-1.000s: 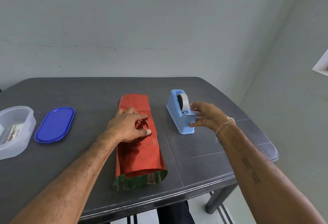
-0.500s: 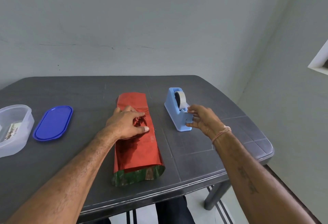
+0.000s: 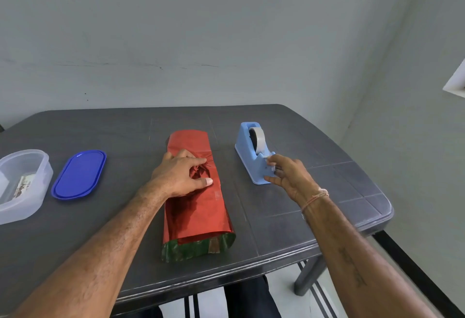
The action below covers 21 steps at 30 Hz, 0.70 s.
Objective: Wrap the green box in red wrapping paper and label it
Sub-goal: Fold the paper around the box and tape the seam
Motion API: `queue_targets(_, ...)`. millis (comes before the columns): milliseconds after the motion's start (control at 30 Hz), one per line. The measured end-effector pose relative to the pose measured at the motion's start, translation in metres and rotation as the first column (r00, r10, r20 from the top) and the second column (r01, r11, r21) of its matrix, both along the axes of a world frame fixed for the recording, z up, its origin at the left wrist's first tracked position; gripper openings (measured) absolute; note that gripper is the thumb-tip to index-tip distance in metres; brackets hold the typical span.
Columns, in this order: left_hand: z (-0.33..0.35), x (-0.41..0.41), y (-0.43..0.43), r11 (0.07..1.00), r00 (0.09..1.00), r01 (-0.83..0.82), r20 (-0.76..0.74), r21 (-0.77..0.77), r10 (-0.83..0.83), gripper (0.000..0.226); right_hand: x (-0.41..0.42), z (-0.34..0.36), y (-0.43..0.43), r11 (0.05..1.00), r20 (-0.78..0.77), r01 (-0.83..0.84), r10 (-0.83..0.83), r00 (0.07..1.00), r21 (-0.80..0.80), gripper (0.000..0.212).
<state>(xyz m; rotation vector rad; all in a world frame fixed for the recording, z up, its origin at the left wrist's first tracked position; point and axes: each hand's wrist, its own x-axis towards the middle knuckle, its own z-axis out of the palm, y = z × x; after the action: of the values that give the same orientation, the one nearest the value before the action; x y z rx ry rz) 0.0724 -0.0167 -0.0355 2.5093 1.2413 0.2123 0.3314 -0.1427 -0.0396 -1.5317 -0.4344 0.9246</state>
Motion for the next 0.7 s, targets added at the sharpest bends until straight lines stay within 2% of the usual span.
queue_targets(67, 0.0, 0.0, 0.0, 1.0, 1.0, 0.002, 0.003, -0.004, -0.002, 0.074, 0.0, -0.003, -0.004, 1.0, 0.009, -0.004, 0.004, 1.0, 0.001, 0.033)
queue_targets(200, 0.0, -0.001, -0.001, 1.0, 1.0, 0.003, 0.006, -0.003, -0.003, 0.074, -0.006, -0.003, -0.012, 1.0, 0.08, 0.009, -0.008, 0.997, -0.011, 0.016)
queue_targets(333, 0.002, 0.0, -0.001, 1.0, 1.0, 0.002, 0.003, -0.007, -0.002, 0.074, -0.01, -0.007, -0.012, 0.997, 0.112, 0.07, -0.071, 0.991, 0.013, 0.015)
queue_targets(700, 0.002, 0.0, -0.002, 1.0, 1.0, -0.004, -0.01, -0.009, 0.004, 0.073, -0.009, -0.018, -0.012, 0.987, 0.013, 0.121, -0.123, 0.992, 0.102, 0.022)
